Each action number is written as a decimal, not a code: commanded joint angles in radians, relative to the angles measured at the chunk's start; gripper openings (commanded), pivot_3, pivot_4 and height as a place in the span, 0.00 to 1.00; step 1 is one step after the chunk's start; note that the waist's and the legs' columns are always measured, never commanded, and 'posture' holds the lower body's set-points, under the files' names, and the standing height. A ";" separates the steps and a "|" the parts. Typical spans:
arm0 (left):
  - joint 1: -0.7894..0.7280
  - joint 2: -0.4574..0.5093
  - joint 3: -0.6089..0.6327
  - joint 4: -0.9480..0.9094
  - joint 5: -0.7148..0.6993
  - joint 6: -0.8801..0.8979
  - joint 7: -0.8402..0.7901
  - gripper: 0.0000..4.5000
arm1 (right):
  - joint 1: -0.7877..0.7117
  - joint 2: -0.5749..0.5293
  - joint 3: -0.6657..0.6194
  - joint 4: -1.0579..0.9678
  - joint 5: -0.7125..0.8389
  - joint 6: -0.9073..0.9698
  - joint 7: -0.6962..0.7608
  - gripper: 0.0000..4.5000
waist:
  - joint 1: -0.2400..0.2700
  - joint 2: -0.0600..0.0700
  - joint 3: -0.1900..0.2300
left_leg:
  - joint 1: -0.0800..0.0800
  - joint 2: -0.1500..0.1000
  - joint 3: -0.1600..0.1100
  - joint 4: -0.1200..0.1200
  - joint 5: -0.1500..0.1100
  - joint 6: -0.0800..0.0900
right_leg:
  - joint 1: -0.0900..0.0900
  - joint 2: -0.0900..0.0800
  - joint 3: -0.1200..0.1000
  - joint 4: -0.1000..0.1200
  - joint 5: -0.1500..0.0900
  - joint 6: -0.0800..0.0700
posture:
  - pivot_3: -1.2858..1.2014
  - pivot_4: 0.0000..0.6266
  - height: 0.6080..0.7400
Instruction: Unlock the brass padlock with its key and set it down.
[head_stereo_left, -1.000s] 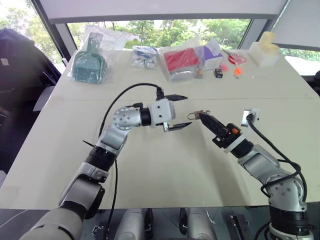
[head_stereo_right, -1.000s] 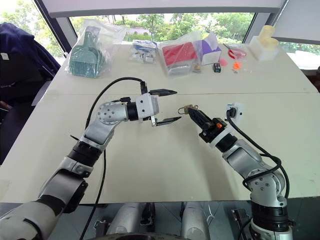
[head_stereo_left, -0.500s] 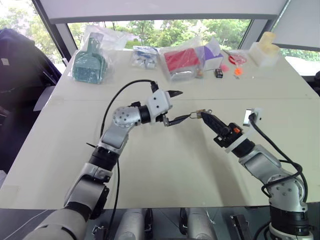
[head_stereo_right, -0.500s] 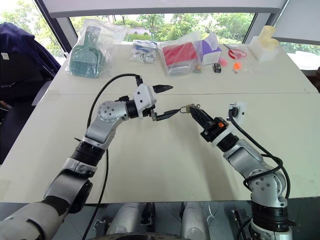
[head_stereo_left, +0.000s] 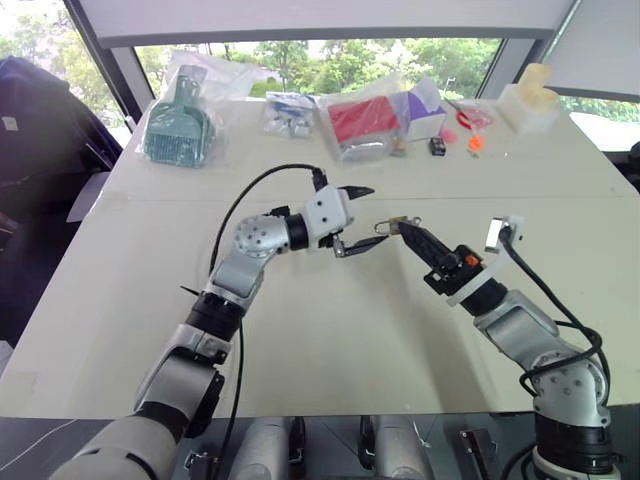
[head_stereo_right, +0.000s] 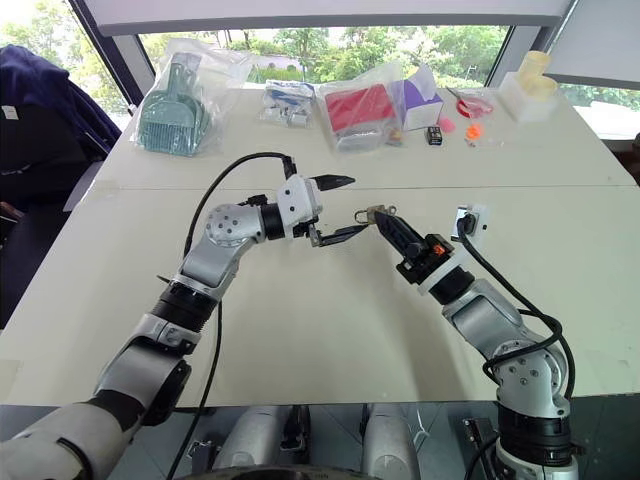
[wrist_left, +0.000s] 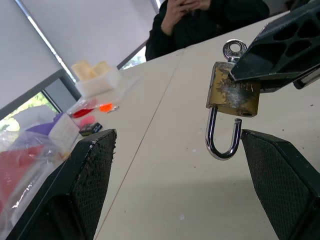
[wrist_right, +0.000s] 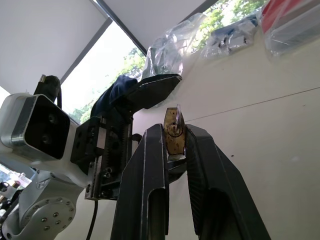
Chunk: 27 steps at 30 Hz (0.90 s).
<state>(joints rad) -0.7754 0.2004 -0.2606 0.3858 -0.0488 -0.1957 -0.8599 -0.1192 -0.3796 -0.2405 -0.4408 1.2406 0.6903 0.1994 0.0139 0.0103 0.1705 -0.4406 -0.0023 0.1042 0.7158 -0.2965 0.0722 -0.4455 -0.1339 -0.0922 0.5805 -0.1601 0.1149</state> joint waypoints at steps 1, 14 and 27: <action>-0.054 -0.019 0.010 0.036 0.017 -0.054 0.029 0.91 | 0.008 0.001 -0.007 -0.066 0.038 0.000 0.000 0.02 | 0.000 0.000 0.000 | 0.000 0.000 0.000 0.000 0.000 0.000 | 0.000 0.000 0.000 0.000 0.000 0.000 | 0.52 0.24 0.96; -0.086 -0.029 0.029 0.111 0.041 -0.116 0.101 0.91 | 0.023 0.004 0.008 -0.073 0.040 -0.004 -0.016 0.02 | -0.001 0.000 0.000 | 0.000 0.000 0.000 0.000 0.000 0.000 | 0.000 0.000 0.000 0.000 0.000 0.000 | 0.52 0.24 0.96; -0.080 -0.028 0.025 0.142 0.077 -0.166 0.167 0.91 | 0.021 0.003 0.018 -0.067 0.040 -0.002 -0.016 0.02 | 0.000 0.000 0.000 | 0.000 0.000 0.000 0.000 0.000 0.000 | 0.000 0.000 0.000 0.000 0.000 0.000 | 0.52 0.24 0.96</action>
<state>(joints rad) -0.8459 0.1771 -0.2504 0.5396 0.0289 -0.3394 -0.7053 -0.0925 -0.3751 -0.2167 -0.4743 1.2684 0.6931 0.1808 0.0135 0.0102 0.1705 -0.4407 -0.0022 0.1043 0.7157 -0.2966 0.0723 -0.4456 -0.1342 -0.0921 0.5802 -0.1600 0.1150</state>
